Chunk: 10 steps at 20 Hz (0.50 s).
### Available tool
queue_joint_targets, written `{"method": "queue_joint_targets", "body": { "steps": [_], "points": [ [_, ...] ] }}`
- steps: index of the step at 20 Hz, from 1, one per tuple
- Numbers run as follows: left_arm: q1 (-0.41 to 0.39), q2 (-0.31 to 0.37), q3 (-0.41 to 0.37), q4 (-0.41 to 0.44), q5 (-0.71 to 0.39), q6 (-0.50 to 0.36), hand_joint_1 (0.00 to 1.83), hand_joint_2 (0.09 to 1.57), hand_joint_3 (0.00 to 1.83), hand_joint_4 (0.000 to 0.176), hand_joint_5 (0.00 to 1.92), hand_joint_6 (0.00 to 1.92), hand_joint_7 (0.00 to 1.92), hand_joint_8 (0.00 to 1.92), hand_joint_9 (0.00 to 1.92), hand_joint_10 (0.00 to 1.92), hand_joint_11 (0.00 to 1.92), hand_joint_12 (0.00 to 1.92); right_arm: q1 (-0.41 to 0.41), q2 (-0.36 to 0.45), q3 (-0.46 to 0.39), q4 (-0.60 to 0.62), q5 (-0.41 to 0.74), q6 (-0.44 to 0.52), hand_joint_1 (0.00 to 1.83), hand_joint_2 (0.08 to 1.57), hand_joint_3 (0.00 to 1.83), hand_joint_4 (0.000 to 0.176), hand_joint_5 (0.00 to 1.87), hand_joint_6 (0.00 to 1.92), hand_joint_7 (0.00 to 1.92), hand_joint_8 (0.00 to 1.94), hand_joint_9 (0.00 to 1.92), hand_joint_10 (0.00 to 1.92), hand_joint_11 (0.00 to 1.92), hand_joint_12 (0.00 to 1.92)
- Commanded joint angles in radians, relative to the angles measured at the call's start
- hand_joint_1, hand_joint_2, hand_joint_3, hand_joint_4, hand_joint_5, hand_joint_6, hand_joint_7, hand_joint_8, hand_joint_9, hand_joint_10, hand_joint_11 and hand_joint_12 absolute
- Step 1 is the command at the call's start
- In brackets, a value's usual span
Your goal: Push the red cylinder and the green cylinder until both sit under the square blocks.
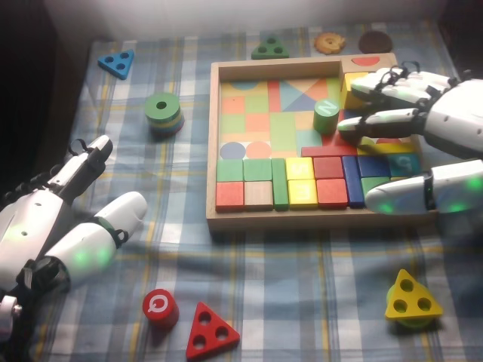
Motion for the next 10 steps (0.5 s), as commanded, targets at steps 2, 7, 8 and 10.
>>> {"method": "queue_joint_targets", "body": {
  "steps": [2,7,8,10],
  "points": [
    [-0.001,0.004,-0.002,0.045,-0.109,-0.004,0.00,1.29,0.00,0.033,0.12,0.00,0.32,0.00,0.36,0.01,0.29,0.05,-0.020,0.017,-0.008,0.038,0.057,0.000,0.00,0.89,0.01,0.063,0.43,0.00,0.00,0.00,0.00,0.00,0.00,0.00],
    [0.001,0.003,-0.003,0.043,-0.110,-0.004,0.00,1.29,0.00,0.039,0.13,0.00,0.34,0.01,0.37,0.01,0.33,0.07,-0.071,0.071,-0.074,0.147,0.078,-0.099,0.00,0.90,0.01,0.100,0.42,0.00,0.00,0.00,0.00,0.00,0.00,0.00],
    [0.001,0.003,-0.003,0.042,-0.109,-0.004,0.00,1.29,0.00,0.046,0.13,0.00,0.33,0.00,0.37,0.01,0.34,0.07,-0.079,0.082,-0.085,0.159,0.087,-0.110,0.00,0.90,0.01,0.114,0.42,0.00,0.00,0.00,0.00,0.00,0.00,0.00],
    [0.001,0.004,-0.004,0.042,-0.109,-0.004,0.00,1.29,0.00,0.047,0.13,0.00,0.32,0.00,0.37,0.00,0.31,0.06,-0.092,0.106,-0.106,0.180,0.112,-0.126,0.00,0.90,0.01,0.106,0.42,0.00,0.01,0.00,0.00,0.00,0.00,0.00]
  ]
}}
